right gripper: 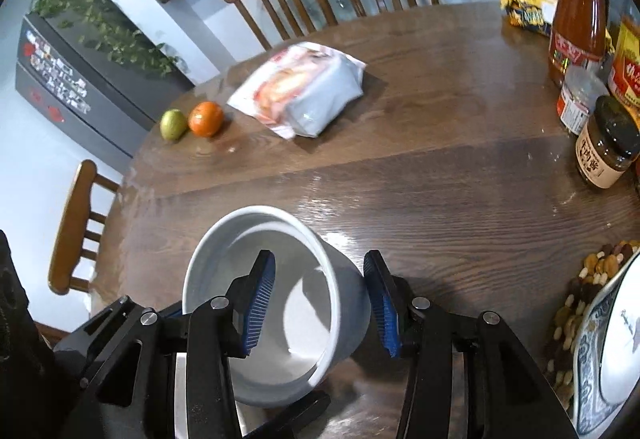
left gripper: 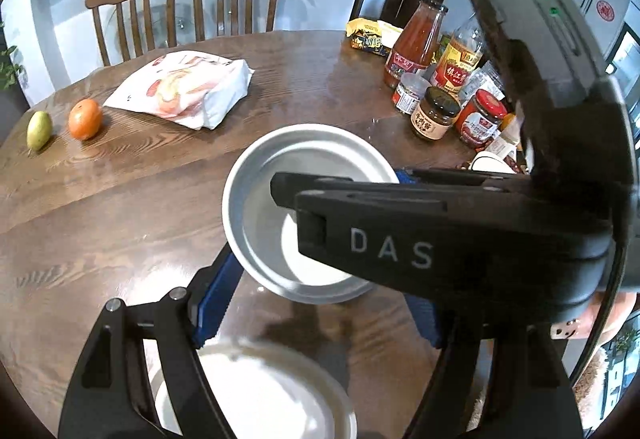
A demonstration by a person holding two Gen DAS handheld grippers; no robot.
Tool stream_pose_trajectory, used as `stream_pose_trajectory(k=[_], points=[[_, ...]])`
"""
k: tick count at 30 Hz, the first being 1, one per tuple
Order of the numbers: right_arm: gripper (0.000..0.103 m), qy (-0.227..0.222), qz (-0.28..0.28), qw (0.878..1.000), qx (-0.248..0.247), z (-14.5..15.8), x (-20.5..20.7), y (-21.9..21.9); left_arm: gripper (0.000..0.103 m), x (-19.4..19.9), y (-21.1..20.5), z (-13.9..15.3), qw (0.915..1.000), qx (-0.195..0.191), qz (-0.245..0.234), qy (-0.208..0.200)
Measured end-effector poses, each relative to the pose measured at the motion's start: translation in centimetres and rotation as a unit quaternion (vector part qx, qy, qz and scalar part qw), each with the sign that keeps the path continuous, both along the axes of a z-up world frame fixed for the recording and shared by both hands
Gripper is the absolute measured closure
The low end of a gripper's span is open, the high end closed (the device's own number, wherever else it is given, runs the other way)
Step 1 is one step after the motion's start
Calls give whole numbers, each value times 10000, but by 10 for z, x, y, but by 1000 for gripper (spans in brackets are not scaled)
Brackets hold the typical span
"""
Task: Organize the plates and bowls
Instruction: 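Lift the white ramekin and carry it over the bowl stack, then lower the ramekin into the smaller white bowl and open both grippers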
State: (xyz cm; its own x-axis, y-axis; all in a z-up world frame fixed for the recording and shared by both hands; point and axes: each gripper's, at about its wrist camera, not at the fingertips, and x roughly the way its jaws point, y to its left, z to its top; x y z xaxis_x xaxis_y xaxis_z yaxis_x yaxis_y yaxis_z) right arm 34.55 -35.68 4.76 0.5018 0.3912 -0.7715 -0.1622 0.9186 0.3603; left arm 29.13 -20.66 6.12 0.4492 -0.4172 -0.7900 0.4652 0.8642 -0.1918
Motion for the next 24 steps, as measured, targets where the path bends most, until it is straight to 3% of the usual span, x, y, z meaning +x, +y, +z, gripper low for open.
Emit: stream_pose_trajectory(k=[13,24], points=[[53,-698,313,9966,-306,38,-60,60,28,-51,48,22,9996,-86,257,-95],[53,-692,490,9958,-349,16,-93,87,28,-81,70,3,9993,-9,344,170]])
